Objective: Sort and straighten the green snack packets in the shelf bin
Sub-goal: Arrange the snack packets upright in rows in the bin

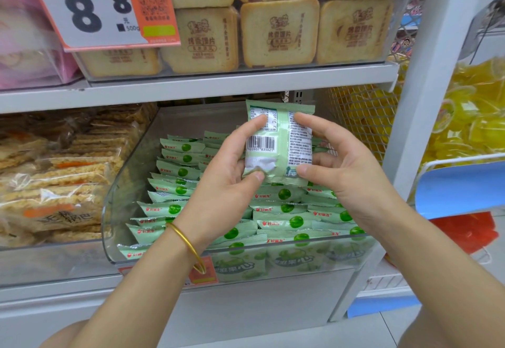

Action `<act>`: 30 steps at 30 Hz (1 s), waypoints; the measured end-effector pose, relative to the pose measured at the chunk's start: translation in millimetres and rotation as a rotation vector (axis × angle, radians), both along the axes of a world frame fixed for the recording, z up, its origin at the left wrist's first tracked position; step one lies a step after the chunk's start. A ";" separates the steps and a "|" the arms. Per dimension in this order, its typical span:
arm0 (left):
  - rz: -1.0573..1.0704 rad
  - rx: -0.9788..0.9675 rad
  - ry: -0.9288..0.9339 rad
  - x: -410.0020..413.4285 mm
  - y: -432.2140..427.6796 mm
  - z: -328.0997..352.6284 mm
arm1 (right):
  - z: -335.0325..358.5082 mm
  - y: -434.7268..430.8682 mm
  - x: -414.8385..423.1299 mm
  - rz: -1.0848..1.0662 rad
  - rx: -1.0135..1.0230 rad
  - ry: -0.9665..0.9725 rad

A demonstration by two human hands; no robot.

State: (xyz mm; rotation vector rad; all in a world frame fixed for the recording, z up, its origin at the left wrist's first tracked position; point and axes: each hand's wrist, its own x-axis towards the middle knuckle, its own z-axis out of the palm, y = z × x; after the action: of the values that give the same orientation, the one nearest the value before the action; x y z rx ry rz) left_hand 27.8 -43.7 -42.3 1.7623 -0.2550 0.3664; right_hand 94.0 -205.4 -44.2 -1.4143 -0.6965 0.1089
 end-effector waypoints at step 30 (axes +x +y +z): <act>0.317 0.567 0.052 10.0 3.1 -7.7 | -1.6 2.8 -1.3 0.079 0.080 0.149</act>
State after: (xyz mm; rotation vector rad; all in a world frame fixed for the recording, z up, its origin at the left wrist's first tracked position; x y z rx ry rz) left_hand 37.9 -40.6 -50.0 2.3779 -0.0369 0.5086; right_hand 92.7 -202.6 -45.8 -1.2883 -0.6268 0.2440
